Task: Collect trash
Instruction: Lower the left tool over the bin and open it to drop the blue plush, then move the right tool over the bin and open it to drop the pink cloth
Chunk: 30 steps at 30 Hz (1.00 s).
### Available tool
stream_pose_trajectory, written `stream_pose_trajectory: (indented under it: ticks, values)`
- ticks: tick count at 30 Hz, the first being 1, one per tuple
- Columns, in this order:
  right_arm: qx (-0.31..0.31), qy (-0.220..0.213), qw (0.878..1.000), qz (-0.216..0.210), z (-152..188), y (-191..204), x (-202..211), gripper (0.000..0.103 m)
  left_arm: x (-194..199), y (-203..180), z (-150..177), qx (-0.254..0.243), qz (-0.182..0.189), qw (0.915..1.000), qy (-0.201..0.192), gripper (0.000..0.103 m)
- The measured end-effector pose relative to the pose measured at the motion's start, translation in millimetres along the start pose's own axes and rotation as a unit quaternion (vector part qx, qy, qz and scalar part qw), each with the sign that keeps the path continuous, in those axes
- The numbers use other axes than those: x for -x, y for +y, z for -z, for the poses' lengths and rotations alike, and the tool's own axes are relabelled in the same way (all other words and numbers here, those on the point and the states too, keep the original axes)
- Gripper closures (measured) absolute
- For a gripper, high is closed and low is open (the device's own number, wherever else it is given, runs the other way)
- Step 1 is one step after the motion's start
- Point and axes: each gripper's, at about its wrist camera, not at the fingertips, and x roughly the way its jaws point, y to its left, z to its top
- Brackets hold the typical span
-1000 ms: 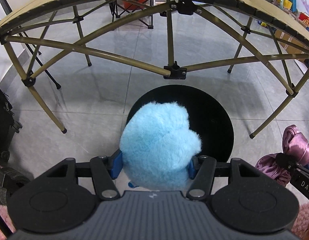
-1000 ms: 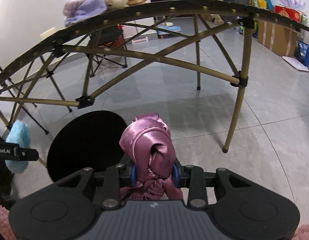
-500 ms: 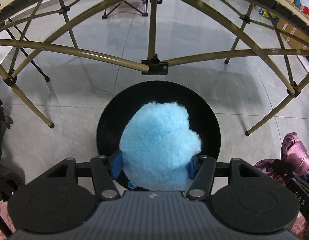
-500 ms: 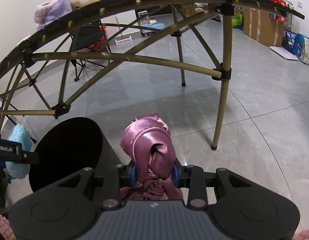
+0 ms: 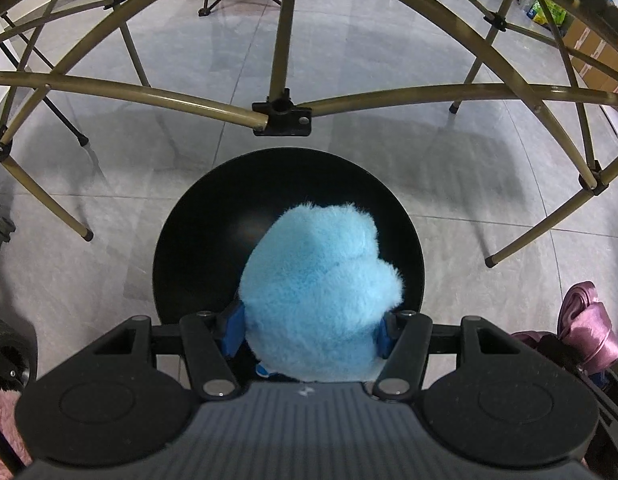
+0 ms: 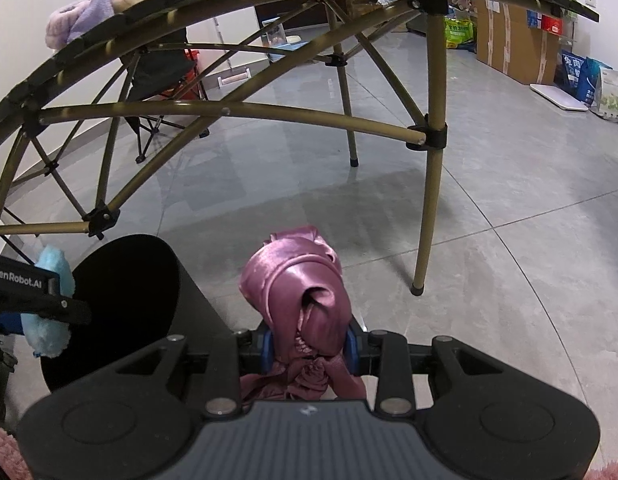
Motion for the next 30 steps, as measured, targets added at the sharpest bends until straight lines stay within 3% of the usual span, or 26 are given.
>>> stream_pose_trajectory:
  ticks: [5,9,14,30]
  values:
    - [-0.002,0.000,1.000,0.003,1,-2,0,0.071,-1,-2,-1,0.003,-0.013,0.9999,-0.001,0.035]
    - [-0.002,0.000,1.000,0.004,1,-2,0,0.071,0,-1,-2,0.013,-0.028,0.9995,-0.004,0.001]
    - [-0.002,0.002,1.000,0.002,2,-2,0,0.071,-3,7,-4,0.034,-0.040,0.9986,0.007,0.000]
    - [0.008,0.004,1.000,-0.009,5,5,6,0.071,1,10,0,0.028,-0.039,0.9988,0.003,0.000]
